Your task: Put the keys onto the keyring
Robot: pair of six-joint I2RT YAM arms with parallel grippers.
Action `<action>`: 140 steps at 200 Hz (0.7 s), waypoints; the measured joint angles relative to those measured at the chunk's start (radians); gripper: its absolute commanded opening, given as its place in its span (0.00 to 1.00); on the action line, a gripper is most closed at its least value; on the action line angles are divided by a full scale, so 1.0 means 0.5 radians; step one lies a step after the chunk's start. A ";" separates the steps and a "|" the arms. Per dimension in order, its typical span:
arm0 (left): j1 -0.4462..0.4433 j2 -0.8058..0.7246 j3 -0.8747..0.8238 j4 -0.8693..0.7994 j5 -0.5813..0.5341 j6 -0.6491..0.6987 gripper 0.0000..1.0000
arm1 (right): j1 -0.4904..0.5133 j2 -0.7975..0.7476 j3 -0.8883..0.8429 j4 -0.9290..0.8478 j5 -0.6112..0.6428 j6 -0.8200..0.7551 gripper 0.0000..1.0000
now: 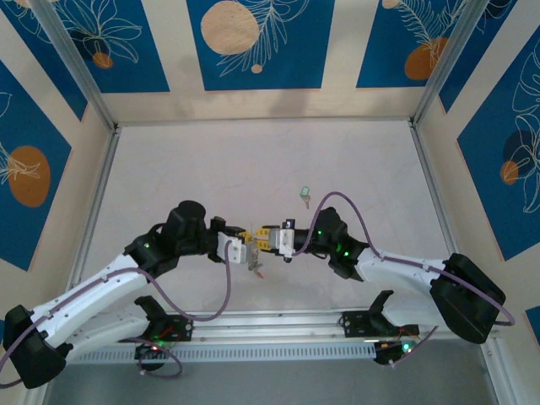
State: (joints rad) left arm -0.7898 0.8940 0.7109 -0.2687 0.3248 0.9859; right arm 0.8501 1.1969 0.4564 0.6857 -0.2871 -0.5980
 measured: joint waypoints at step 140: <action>0.000 -0.085 -0.007 0.039 -0.039 -0.127 0.38 | 0.011 -0.044 -0.027 0.004 0.060 -0.035 0.00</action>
State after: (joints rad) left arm -0.7898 0.8516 0.7074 -0.2493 0.3054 0.9226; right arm 0.8555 1.1748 0.4427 0.6876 -0.2569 -0.6155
